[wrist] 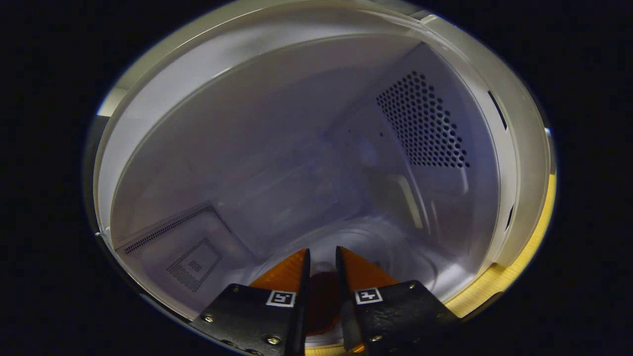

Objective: Open the microwave, put the food inside, and close the microwave door.

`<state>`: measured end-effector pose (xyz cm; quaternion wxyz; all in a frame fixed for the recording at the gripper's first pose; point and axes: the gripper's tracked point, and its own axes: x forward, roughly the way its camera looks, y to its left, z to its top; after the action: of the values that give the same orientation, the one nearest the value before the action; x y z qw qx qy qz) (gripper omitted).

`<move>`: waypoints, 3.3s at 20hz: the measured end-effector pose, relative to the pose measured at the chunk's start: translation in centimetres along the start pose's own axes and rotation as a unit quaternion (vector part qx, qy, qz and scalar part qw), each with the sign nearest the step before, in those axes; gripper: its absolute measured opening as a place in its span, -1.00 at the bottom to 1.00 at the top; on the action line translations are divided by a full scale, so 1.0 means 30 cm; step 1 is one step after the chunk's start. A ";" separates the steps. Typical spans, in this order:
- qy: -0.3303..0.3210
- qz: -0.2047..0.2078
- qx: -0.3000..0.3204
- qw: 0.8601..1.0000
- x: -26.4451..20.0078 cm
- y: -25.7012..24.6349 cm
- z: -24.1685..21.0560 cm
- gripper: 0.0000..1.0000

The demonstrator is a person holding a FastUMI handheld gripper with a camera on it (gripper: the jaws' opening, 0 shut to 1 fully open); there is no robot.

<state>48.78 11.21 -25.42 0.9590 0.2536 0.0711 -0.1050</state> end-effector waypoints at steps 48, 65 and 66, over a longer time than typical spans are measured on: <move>0.071 0.424 -0.348 0.833 -1.565 0.649 -0.373 0.40; 0.044 0.236 -0.311 0.920 -1.233 0.096 -0.105 -0.94; 0.037 0.222 -0.308 0.924 -1.199 0.059 -0.069 -0.94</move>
<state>14.21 19.70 -19.55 0.9852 -0.0412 0.0774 0.1470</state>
